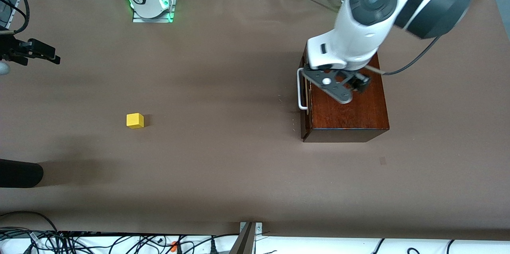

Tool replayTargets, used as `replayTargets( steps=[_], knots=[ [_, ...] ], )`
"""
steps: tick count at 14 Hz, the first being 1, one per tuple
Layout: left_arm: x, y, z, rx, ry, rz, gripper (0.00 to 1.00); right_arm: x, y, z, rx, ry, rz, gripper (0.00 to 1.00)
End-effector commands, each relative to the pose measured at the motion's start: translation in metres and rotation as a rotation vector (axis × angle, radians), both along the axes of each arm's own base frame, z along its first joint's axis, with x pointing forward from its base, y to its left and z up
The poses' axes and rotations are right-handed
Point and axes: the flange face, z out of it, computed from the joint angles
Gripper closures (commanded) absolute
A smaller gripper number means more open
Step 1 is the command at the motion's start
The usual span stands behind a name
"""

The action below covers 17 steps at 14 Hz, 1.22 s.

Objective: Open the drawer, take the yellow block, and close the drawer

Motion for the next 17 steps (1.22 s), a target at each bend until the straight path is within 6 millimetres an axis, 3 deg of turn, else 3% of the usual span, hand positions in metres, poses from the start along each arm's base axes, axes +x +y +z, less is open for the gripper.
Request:
replayTargets(
  steps=[1, 3, 5, 9, 12, 15, 17],
  knots=[
    [-0.008, 0.024, 0.024, 0.007, -0.027, 0.217, 0.00, 0.003, 0.001, 0.006, 0.020, -0.002, -0.001, 0.00],
    [-0.010, 0.044, 0.028, 0.020, -0.017, 0.283, 0.00, 0.001, -0.001, 0.007, 0.028, -0.001, -0.004, 0.00],
    [-0.010, 0.082, 0.034, -0.008, 0.006, 0.342, 0.00, 0.000, 0.001, 0.009, 0.029, 0.000, -0.001, 0.00],
    [-0.014, 0.159, 0.036, -0.047, 0.031, 0.310, 0.00, 0.000, 0.000, 0.005, 0.033, 0.012, -0.004, 0.00],
    [-0.027, 0.204, 0.028, -0.070, -0.009, 0.251, 0.00, 0.000, 0.000, 0.005, 0.033, 0.010, -0.004, 0.00],
    [-0.051, 0.227, 0.011, -0.079, -0.037, 0.255, 0.00, 0.000, 0.000, 0.005, 0.033, 0.010, -0.004, 0.00],
    [-0.057, 0.236, 0.011, -0.075, -0.031, 0.276, 0.00, 0.000, 0.000, 0.005, 0.033, 0.010, -0.004, 0.00]
  ],
)
